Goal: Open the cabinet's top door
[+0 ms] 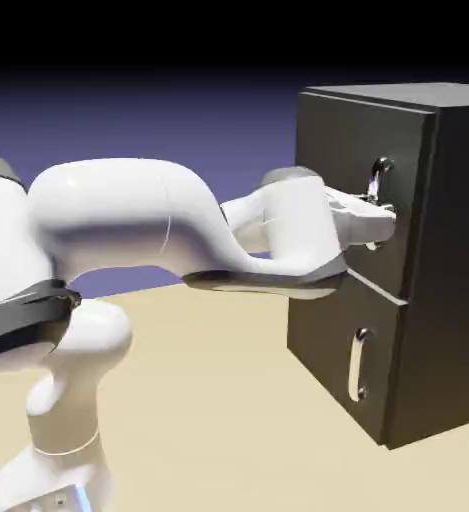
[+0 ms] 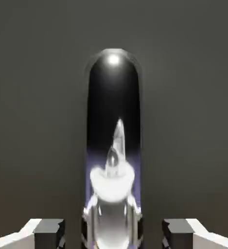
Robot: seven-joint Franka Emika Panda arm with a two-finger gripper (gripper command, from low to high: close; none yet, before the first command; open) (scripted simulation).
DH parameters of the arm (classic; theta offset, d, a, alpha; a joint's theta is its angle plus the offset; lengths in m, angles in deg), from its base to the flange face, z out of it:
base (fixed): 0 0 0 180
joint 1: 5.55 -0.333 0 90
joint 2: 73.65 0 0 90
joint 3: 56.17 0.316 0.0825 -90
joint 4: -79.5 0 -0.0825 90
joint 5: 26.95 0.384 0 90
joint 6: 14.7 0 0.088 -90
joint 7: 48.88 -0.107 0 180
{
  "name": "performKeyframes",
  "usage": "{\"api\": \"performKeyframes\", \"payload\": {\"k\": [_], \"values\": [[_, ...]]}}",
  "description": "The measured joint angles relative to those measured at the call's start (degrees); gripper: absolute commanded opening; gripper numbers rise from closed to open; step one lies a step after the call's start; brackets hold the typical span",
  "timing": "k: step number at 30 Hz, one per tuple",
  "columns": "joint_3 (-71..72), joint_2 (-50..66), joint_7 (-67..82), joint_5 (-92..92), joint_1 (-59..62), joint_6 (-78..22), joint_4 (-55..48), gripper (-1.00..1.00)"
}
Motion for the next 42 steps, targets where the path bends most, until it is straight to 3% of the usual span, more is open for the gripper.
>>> {"api": "performKeyframes", "payload": {"k": [5, 23, 32, 42], "values": [[9.9, -1.1, 2.5, 9.0, 10.3, -6.7, 8.7, -1.00], [47.1, -3.6, 0.0, 36.1, 41.5, -11.9, 22.7, -1.00], [65.8, -8.7, 0.0, 51.0, 57.8, -5.9, 25.2, -1.00], [82.1, -18.3, 1.1, 65.0, 78.5, 9.8, 26.2, -1.00]]}}
